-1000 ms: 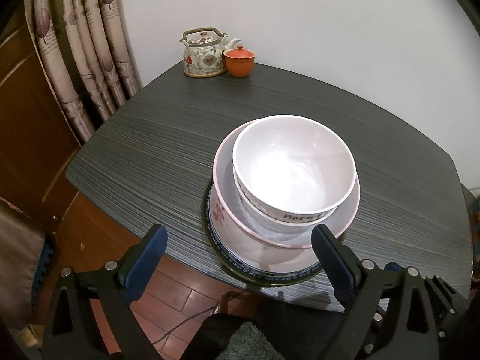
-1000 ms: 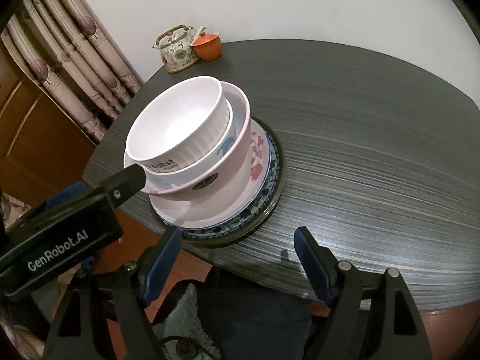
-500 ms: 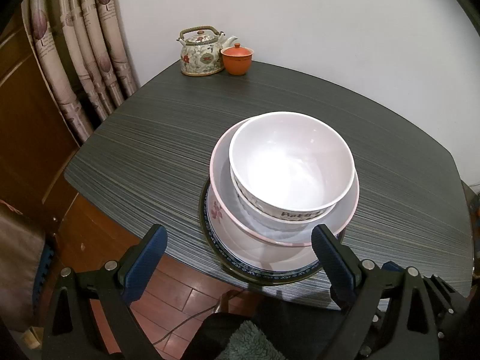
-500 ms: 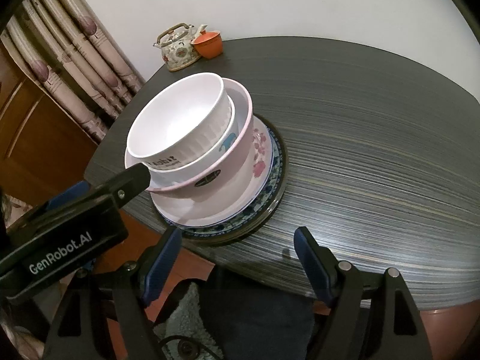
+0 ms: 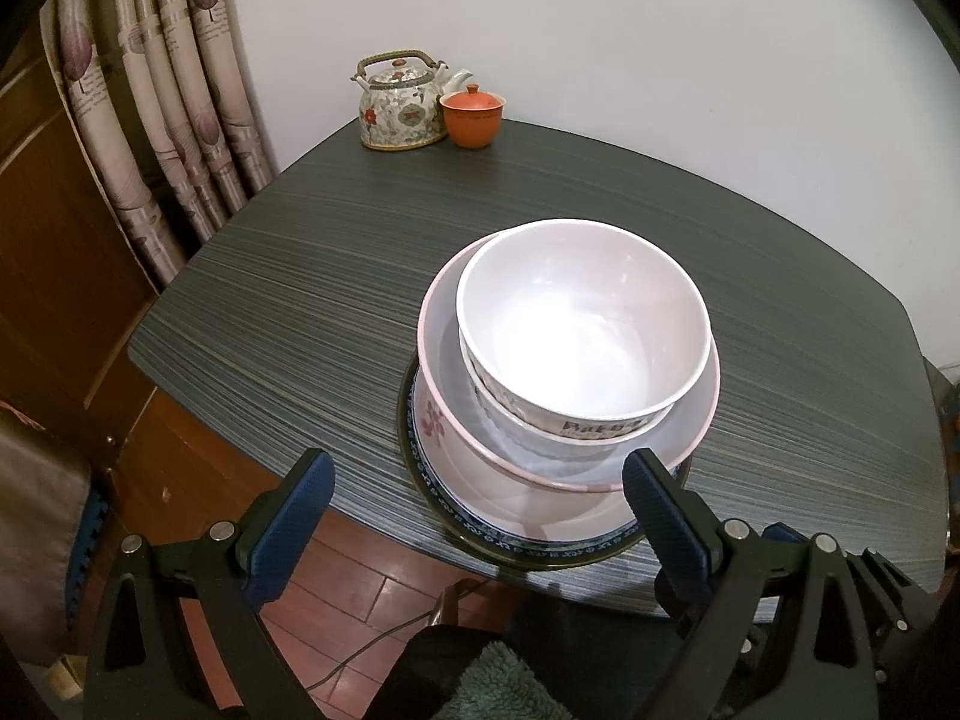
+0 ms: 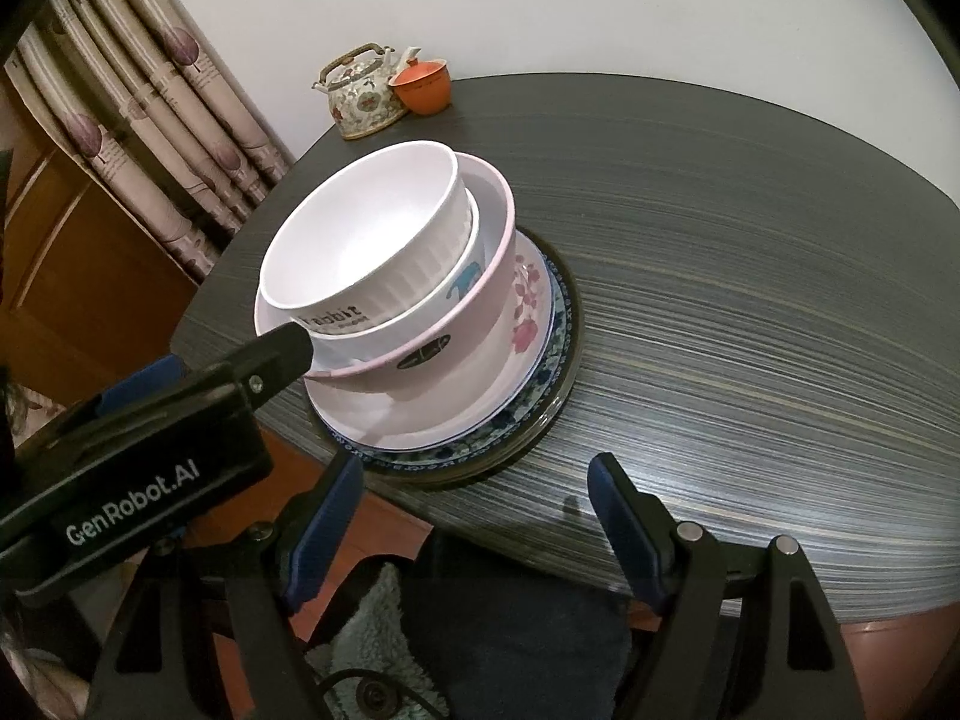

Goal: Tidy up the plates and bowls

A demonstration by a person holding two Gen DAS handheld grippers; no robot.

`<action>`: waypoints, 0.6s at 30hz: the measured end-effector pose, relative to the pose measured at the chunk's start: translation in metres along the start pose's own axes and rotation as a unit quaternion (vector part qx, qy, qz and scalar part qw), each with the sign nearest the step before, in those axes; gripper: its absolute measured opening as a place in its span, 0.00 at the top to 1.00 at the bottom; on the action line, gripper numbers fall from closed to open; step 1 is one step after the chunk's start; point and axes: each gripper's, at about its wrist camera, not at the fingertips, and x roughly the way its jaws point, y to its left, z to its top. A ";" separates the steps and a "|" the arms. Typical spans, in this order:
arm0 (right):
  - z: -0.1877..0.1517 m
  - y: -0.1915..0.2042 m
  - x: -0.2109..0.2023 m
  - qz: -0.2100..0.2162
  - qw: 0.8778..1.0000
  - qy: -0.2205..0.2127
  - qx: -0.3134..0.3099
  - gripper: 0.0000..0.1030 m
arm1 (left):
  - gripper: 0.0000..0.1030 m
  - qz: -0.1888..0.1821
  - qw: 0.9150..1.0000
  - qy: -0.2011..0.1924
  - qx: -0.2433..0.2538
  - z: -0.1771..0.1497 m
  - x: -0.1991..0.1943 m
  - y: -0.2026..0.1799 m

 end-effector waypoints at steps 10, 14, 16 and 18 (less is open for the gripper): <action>-0.001 0.000 0.001 0.002 1.000 0.003 0.001 0.23 | 0.07 -0.007 1.000 0.005 0.006 0.004 0.006 0.004; -0.001 0.000 0.001 0.001 1.000 0.003 0.002 0.23 | 0.07 -0.014 1.000 0.008 0.007 0.005 0.007 0.005; -0.001 0.000 0.001 0.002 1.000 0.003 0.003 0.23 | 0.07 -0.018 1.000 0.010 0.006 0.005 0.008 0.005; 0.000 -0.001 0.001 0.001 1.000 0.003 0.005 0.23 | 0.07 -0.020 1.000 0.010 0.007 0.005 0.008 0.005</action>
